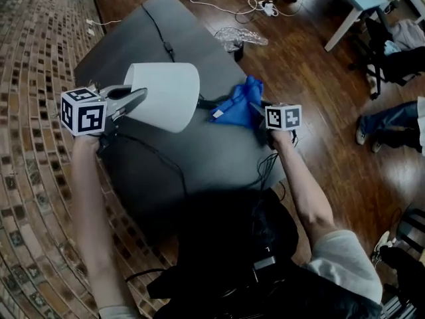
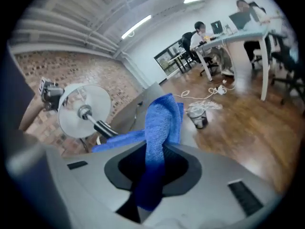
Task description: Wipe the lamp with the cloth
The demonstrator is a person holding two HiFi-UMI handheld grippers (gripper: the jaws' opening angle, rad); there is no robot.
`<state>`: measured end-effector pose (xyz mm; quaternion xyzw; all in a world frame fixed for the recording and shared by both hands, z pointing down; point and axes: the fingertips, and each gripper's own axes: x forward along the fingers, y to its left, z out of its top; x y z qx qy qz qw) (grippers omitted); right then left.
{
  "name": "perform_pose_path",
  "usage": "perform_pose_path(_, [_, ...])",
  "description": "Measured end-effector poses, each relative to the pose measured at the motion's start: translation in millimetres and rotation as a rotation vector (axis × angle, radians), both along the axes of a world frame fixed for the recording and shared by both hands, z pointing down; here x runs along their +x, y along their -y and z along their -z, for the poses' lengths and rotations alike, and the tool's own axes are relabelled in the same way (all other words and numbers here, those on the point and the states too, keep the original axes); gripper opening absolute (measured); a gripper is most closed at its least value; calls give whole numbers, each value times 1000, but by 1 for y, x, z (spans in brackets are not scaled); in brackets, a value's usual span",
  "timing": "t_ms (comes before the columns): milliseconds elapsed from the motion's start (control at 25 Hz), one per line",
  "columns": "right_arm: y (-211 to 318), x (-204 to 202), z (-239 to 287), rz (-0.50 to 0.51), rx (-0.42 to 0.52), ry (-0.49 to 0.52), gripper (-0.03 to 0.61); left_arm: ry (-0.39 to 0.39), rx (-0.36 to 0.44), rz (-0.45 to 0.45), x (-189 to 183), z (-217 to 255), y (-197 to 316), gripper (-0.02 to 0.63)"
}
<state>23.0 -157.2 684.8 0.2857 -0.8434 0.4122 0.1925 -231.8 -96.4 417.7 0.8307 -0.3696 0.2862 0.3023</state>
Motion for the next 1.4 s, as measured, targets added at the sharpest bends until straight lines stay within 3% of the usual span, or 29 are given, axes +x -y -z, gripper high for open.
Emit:
perform_pose_path(80, [3,15,7,-12,57,-30,78,-2,5,9,-3,0,0,51])
perform_pose_path(200, [1,15,36,5,84,71,78,-9,10,40,-11,-2,2,51])
perform_pose_path(320, [-17,-1,46,57,49,155,78,-18,3,51,-13,-5,15,51])
perform_pose_path(560, [-52,-40,30,180,3,138,78,-34,-7,61,-12,-7,9,51])
perform_pose_path(760, [-76,-66,23,172,-37,160,78,-55,-1,-25,5,-5,-4,48])
perform_pose_path(880, [-82,-101,22,211,-17,186,78,-21,10,-57,-3,0,-10,43])
perform_pose_path(1000, [-74,-95,26,173,-26,183,78,-2,18,-78,0,4,-10,42])
perform_pose_path(1120, [-58,-89,69,76,-53,361,78,-11,21,-93,-1,5,-13,40])
perform_pose_path(1240, [-46,-112,112,115,-36,544,78,-24,31,-95,2,6,-19,37])
perform_pose_path(1320, [-45,-131,104,181,-40,520,78,-29,37,-101,7,5,-26,34])
perform_pose_path(1400, [-47,-138,73,220,-51,394,78,-26,38,-119,11,5,-34,29])
